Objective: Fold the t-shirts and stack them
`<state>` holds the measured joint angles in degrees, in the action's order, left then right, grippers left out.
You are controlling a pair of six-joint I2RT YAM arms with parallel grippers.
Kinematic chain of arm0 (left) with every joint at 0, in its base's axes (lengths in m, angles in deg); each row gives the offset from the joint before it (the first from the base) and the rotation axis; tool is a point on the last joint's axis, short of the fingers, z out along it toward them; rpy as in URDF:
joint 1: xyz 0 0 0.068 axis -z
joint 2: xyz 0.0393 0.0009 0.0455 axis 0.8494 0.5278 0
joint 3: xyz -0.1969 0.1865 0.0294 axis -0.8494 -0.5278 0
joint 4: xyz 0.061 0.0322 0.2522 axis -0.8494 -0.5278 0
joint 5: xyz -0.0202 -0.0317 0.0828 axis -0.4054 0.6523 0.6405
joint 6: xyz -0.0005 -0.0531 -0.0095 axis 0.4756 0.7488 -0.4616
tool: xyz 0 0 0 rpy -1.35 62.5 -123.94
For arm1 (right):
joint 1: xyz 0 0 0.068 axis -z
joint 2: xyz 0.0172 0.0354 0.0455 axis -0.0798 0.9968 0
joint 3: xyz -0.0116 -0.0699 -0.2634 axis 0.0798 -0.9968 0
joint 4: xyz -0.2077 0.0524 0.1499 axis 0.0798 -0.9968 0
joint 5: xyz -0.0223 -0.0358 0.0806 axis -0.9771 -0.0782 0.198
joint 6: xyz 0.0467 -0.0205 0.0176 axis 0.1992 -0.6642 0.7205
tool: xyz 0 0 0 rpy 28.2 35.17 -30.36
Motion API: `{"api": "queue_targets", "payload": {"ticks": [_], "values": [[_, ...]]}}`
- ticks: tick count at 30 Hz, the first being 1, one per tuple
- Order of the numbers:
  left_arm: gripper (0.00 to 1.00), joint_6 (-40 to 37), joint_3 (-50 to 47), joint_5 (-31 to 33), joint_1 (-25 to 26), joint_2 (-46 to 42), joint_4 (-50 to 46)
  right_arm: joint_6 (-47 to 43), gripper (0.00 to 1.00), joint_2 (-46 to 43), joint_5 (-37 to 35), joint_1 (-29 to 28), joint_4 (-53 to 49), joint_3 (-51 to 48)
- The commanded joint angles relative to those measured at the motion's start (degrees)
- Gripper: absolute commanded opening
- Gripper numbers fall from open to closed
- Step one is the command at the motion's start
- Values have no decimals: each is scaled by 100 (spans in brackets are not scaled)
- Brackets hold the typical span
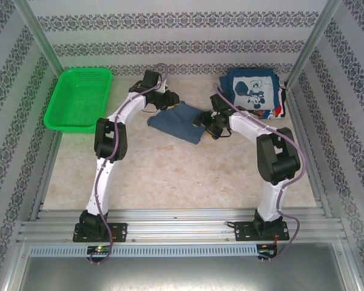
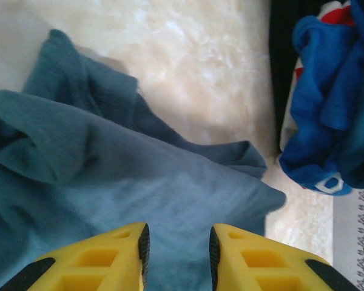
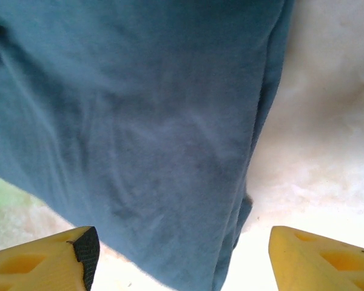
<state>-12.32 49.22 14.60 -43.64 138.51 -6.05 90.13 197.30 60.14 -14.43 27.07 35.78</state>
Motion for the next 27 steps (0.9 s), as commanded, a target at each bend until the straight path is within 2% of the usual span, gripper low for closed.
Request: {"api": "queue_targets", "payload": {"ticks": [1, 5, 11, 21, 27], "values": [[34, 115, -69, 235, -46, 207, 470, -153, 75, 423, -252, -24, -26, 242], [36, 163, -381, 561, -79, 232, 624, -243, 75, 829, -421, -43, -170, 712], [36, 30, -1427, 1081, -121, 30, 553, -405, 76, 1338, -625, -136, -825, 1583], [35, -131, -2311, 1349, -151, -160, 72, -821, 75, 1993, -927, -403, -1977, 2567], [36, 52, -3032, 1288, -283, -576, 382, -1174, 74, 2215, -1225, -549, -2496, 2842]]}}
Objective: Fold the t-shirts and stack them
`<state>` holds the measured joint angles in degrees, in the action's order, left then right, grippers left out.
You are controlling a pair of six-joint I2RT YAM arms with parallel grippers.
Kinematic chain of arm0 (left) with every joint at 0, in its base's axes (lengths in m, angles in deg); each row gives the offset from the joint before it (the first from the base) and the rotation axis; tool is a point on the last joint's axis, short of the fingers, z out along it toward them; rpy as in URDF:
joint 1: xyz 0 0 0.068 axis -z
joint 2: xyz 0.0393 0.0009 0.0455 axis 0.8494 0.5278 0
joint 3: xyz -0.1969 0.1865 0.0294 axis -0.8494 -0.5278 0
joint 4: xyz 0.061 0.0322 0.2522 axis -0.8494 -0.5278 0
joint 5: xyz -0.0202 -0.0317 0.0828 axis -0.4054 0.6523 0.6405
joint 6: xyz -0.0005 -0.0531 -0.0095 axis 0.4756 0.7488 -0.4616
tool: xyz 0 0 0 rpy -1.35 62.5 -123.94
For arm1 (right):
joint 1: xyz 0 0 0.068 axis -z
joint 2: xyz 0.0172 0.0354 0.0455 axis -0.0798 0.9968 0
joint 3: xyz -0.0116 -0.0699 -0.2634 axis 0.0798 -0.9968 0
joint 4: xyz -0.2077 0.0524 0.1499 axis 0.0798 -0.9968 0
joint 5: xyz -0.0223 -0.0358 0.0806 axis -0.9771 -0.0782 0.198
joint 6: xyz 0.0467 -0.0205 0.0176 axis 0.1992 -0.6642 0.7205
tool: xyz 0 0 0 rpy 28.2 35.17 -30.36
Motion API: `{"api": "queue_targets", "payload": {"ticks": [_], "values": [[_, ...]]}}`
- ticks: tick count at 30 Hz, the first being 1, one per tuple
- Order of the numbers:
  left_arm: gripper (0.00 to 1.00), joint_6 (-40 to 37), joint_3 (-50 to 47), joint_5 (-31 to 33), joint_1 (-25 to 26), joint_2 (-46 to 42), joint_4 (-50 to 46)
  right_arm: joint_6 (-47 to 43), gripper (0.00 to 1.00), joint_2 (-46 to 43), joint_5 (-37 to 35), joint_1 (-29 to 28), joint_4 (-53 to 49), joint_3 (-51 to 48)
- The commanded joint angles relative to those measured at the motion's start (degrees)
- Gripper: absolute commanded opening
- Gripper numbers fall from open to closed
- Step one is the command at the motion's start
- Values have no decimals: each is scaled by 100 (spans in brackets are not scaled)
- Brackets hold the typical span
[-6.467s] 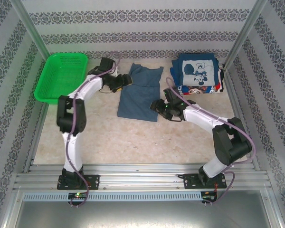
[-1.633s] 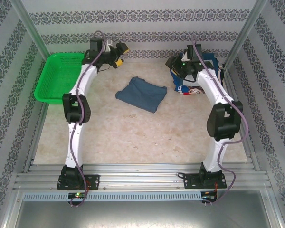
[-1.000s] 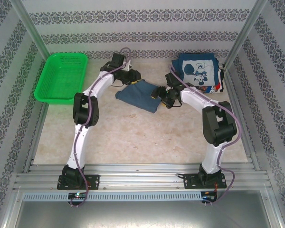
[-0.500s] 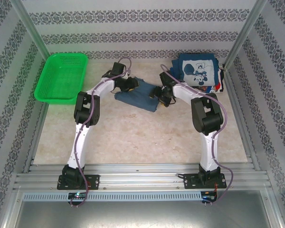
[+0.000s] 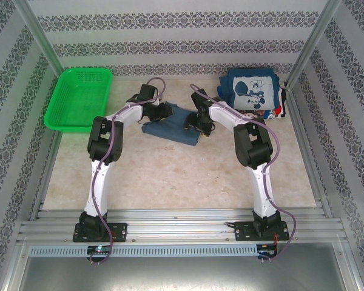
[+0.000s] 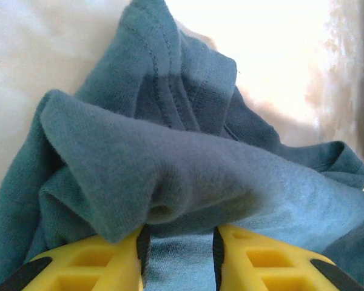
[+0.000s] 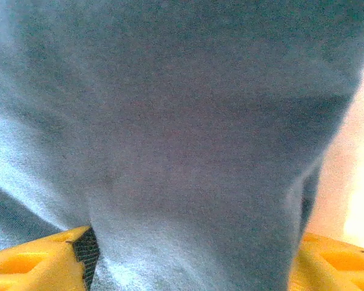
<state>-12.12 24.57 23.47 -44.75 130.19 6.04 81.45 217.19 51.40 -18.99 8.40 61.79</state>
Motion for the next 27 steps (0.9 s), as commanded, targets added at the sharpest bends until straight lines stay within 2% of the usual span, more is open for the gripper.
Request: {"api": "queue_targets", "payload": {"ticks": [1, 6, 10, 13, 18, 21, 24, 27], "values": [[36, 57, -649, 332, -173, 210, -757, -321, 74, 261, -348, -119, -593, 274], [36, 190, -1179, -72, -162, -101, -517, -262, 72, 613, -287, -265, -664, 654], [37, 122, -1638, -474, -179, -496, -322, -118, 67, 690, -209, -306, -501, 576], [44, 165, -1831, -912, -221, -870, -220, -76, 59, 748, -244, -315, -368, 534], [65, 473, -2127, -1234, -316, -1945, 101, -141, 25, 865, -405, -375, -483, 656], [75, 654, -2160, -1262, -411, -2521, 184, -172, 9, 844, -528, -385, -589, 819], [78, 688, -2291, -1193, -517, -2981, 198, -269, 0, 779, -706, -410, -724, 1091], [80, 571, -2659, -1023, -693, -3394, 152, -523, 0, 577, -1089, -407, -981, 1463]]}}
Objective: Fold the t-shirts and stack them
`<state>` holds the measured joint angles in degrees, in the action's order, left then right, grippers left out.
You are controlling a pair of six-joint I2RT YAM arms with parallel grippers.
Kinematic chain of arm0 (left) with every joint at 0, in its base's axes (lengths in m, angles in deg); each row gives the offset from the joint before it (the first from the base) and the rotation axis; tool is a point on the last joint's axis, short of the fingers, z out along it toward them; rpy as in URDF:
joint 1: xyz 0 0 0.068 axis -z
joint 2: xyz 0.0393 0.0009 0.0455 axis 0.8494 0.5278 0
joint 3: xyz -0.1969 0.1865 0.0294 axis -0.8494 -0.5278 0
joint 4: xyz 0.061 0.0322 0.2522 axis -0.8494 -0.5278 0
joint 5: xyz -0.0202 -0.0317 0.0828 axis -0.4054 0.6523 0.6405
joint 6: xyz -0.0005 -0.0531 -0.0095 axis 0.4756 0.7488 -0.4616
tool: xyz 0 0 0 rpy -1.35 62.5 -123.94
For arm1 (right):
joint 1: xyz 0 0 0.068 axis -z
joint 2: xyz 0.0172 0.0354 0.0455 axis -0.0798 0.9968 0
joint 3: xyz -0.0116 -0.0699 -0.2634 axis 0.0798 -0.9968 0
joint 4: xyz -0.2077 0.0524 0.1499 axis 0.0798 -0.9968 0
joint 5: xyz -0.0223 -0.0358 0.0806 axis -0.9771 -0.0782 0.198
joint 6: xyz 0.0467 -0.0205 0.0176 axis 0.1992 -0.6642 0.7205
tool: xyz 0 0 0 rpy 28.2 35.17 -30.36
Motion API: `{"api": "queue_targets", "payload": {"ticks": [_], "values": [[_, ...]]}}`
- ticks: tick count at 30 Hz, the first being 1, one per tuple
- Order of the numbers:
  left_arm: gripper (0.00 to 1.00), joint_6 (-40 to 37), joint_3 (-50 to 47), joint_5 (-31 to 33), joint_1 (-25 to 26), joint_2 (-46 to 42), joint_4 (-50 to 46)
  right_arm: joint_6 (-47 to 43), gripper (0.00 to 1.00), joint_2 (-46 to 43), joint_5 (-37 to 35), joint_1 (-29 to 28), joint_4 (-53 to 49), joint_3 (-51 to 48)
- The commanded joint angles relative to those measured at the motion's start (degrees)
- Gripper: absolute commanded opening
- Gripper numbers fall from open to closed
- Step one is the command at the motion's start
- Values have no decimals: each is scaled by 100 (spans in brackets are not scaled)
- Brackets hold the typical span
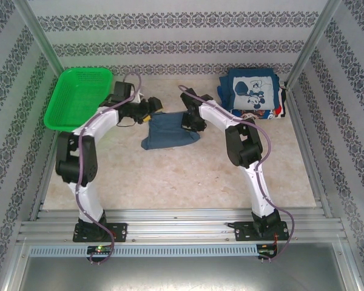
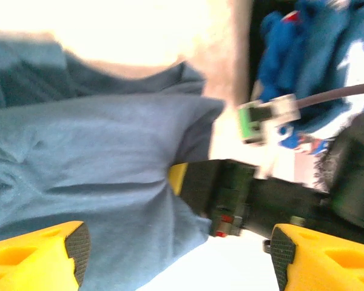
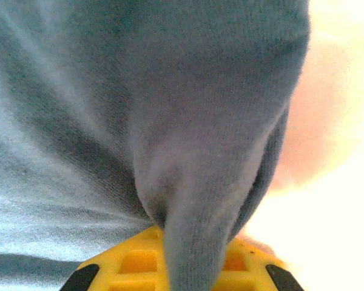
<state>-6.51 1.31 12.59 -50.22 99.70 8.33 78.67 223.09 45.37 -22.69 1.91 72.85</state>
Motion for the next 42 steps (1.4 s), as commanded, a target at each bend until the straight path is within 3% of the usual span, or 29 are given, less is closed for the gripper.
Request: {"api": "queue_targets", "payload": {"ticks": [1, 10, 21, 33, 42], "values": [[80, -60, -475, 120, -210, -447, -120, -346, 0, -75, -640, -27, -448, 490], [80, -467, -1751, 285, -463, -981, -65, -1497, 0, -546, -2027, 280, -1334, 1669], [80, -590, -2418, 331, -545, -1037, 240, -2644, 0, -1002, -2819, 757, -766, 1727], [80, -712, -2634, 379, -735, -1039, 205, -3249, 0, -1116, -2822, 758, -308, 2479], [79, -735, -2641, 373, -762, -890, 232, -2742, 0, -1021, -2472, 1038, -838, 3575]]}}
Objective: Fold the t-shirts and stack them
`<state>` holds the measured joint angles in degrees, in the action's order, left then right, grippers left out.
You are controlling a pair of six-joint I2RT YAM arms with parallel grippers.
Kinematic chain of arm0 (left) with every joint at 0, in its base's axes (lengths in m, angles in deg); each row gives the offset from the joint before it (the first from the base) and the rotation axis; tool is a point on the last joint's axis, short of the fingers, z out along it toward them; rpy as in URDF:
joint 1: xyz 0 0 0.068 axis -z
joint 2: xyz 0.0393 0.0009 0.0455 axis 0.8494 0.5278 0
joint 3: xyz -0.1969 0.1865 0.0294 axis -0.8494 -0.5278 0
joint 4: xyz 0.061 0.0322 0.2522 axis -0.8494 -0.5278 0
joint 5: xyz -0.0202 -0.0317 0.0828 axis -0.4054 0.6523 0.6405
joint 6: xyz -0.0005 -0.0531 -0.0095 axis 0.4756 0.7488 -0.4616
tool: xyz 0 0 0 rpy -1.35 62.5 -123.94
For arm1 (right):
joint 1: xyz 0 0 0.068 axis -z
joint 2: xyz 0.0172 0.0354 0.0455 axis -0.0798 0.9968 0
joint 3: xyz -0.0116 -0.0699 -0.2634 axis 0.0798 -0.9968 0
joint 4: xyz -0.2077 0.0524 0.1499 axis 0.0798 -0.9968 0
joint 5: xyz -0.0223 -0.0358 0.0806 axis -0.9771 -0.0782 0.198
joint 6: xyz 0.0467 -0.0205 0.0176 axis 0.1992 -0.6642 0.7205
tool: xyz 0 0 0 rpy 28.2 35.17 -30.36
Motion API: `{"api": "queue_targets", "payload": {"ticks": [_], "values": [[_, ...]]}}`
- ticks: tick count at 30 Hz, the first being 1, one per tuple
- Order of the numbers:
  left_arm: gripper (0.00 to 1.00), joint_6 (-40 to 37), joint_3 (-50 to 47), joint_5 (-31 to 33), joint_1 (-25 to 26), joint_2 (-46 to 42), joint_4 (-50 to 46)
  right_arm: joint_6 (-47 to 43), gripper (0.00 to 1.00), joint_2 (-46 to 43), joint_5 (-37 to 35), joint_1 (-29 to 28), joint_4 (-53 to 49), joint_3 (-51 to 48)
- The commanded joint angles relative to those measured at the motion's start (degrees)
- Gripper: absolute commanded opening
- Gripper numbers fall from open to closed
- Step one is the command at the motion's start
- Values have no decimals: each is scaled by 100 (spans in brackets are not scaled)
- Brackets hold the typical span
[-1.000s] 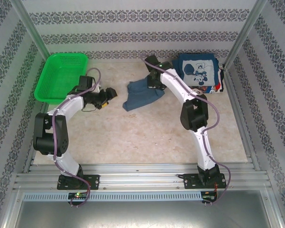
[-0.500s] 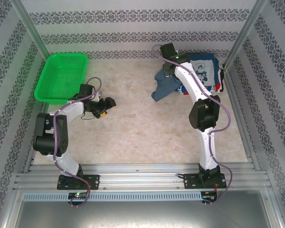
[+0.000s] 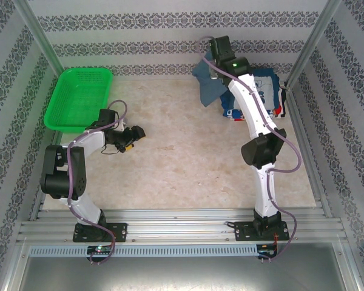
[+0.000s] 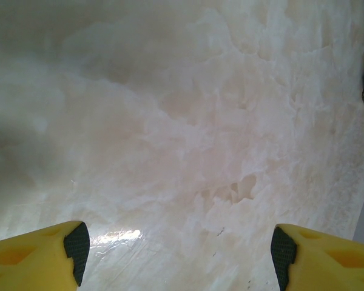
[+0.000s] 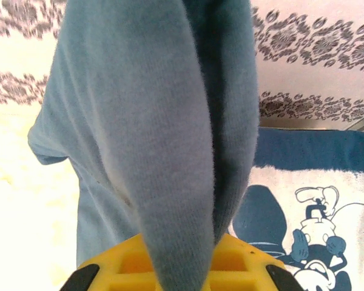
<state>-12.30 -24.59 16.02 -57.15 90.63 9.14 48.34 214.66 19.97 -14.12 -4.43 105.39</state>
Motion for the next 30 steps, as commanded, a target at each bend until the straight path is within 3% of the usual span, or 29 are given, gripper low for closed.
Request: {"api": "queue_targets", "payload": {"ticks": [1, 9, 14, 18, 26, 27, 28, 30], "values": [[79, -167, -45, 28, -70, 35, 144, 408, 0, -242, 154, 261, -237, 326], [79, -177, -60, 56, -77, 21, 56, 518, 0, -826, 692, 986, -104, -323], [79, -242, -30, 129, -71, -91, -132, 679, 0, -1246, 1130, 1711, 559, -1469], [79, -357, -43, 255, -66, -195, -359, 803, 0, -1020, 1784, 2232, 633, -1695], [79, -484, -126, 470, -64, -449, -754, 757, 0, -257, 2347, 2833, 757, -1557], [79, -508, -123, 509, -64, -495, -829, 738, 3, -120, 2352, 2890, 757, -1464], [79, -538, -134, 541, -64, -539, -894, 690, 14, 11, 2377, 2938, 791, -1361], [79, -585, -132, 596, -64, -608, -1025, 663, 48, 313, 2223, 3000, 773, -1090]]}}
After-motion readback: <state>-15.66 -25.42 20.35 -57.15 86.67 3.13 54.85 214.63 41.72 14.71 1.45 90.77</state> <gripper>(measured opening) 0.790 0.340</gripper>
